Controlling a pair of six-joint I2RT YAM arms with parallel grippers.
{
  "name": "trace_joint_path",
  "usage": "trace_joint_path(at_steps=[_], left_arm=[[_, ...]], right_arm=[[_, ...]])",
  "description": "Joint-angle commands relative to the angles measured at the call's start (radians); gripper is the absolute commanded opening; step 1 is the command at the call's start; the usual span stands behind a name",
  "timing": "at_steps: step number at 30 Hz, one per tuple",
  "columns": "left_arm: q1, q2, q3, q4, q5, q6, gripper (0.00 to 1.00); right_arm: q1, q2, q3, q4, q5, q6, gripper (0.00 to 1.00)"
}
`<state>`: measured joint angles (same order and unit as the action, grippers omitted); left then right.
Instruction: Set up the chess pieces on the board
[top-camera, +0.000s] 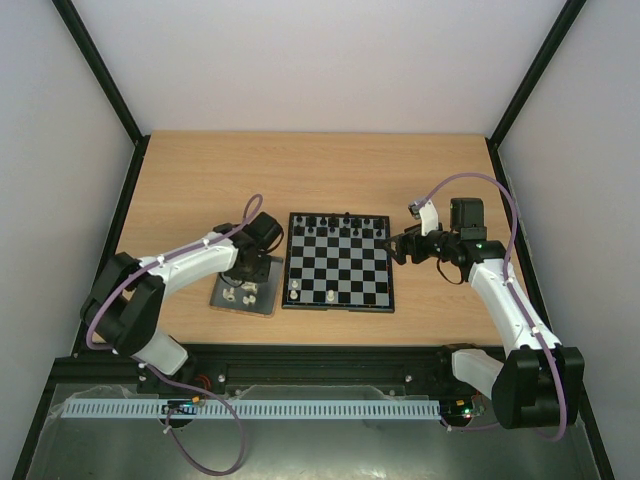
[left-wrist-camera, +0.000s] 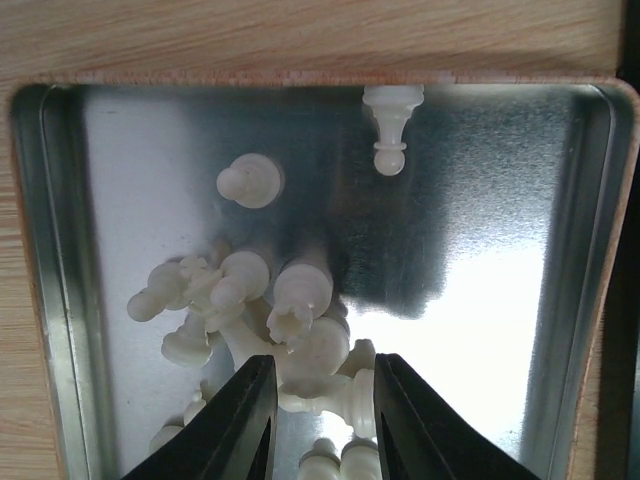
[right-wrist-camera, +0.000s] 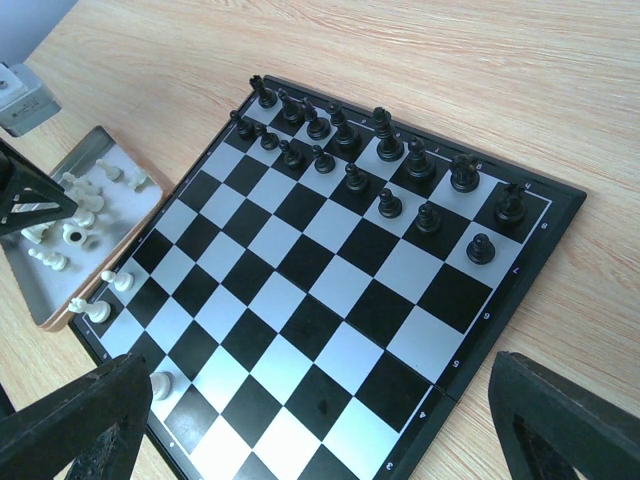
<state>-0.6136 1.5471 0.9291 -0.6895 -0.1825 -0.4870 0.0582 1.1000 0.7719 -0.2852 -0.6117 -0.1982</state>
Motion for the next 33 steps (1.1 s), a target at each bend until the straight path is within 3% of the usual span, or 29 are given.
trace_joint_path(at_steps=[1,18,26,33], left_arm=[[0.008,0.021,-0.016,0.008,0.011,-0.008,0.27],[0.001,0.039,-0.036,0.057,0.078,0.005,0.23],[-0.011,0.045,-0.039,0.06,0.09,0.008,0.16],[-0.022,0.033,-0.037,0.056,0.09,0.011,0.03]], right_arm=[[-0.001,-0.006,0.01,-0.028,-0.009,-0.014,0.93],[-0.001,0.004,0.012,-0.032,-0.01,-0.016,0.93],[-0.001,0.007,0.012,-0.033,-0.009,-0.017,0.93],[-0.001,0.009,0.012,-0.034,-0.009,-0.018,0.93]])
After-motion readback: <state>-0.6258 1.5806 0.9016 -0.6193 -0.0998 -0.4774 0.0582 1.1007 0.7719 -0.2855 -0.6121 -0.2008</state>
